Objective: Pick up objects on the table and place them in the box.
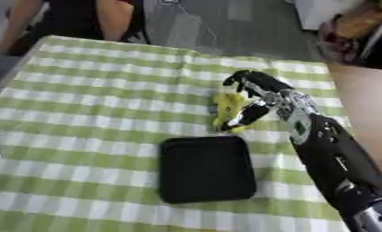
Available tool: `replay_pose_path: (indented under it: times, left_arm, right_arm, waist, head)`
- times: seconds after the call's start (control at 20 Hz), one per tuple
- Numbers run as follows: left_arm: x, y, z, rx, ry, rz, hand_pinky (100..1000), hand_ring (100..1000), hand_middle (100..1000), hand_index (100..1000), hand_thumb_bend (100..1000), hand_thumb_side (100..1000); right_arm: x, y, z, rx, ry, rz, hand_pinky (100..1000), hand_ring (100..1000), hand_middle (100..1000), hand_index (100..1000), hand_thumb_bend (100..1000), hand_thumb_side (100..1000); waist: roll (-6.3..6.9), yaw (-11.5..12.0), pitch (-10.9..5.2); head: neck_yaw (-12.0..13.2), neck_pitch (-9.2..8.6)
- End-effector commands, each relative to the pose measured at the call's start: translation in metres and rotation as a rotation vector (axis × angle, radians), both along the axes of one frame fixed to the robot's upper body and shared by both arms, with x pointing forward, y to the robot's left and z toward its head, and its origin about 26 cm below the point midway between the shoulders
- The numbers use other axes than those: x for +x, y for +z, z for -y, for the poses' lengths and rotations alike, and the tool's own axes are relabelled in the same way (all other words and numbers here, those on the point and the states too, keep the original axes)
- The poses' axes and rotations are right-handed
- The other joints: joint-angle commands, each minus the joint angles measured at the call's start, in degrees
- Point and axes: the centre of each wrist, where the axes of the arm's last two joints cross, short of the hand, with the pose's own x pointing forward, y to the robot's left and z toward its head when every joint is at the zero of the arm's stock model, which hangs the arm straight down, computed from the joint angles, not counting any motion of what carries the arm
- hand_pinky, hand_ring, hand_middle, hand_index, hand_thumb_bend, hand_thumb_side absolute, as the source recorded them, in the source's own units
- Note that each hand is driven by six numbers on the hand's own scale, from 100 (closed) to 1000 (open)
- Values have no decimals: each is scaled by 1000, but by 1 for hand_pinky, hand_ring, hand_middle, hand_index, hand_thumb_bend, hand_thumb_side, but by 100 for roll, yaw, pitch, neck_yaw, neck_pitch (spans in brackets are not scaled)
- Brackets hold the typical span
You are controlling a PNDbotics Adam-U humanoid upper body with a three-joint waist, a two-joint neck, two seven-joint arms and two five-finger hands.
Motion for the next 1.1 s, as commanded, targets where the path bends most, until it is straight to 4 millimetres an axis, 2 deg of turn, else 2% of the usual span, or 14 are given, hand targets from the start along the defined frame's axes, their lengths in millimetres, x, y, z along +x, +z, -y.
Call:
replay_pose_path:
  times: [0.05,0.15,0.4,0.95,1.1]
  left_arm:
    - [-2,12,2,18,-13,38,502,584,754,875,339,835]
    - [-2,12,2,19,-14,38,503,584,754,875,338,835]
    - [-2,12,2,20,-15,40,503,585,755,875,337,834]
    - [-2,13,3,23,-19,42,505,586,756,875,335,835]
    - [-2,14,3,23,-20,43,505,587,756,875,334,835]
  right_arm:
    - [3,7,9,-32,-24,13,547,704,795,849,832,378]
    - [3,2,11,-48,-31,-3,553,707,797,850,818,389]
    - [3,-6,14,-150,-30,-24,593,728,810,854,706,472]
    - [3,-6,12,-197,-11,0,590,726,810,854,693,481]
    - [3,-5,12,-194,-8,4,564,703,806,852,690,482]
  waist:
    - [46,5,-69]
    - [46,4,-69]
    - [40,7,-68]
    - [36,18,-75]
    - [34,23,-76]
  head:
    - [-60,-55]
    - [-62,-51]
    - [-55,-34]
    - [-40,-38]
    - [-40,-40]
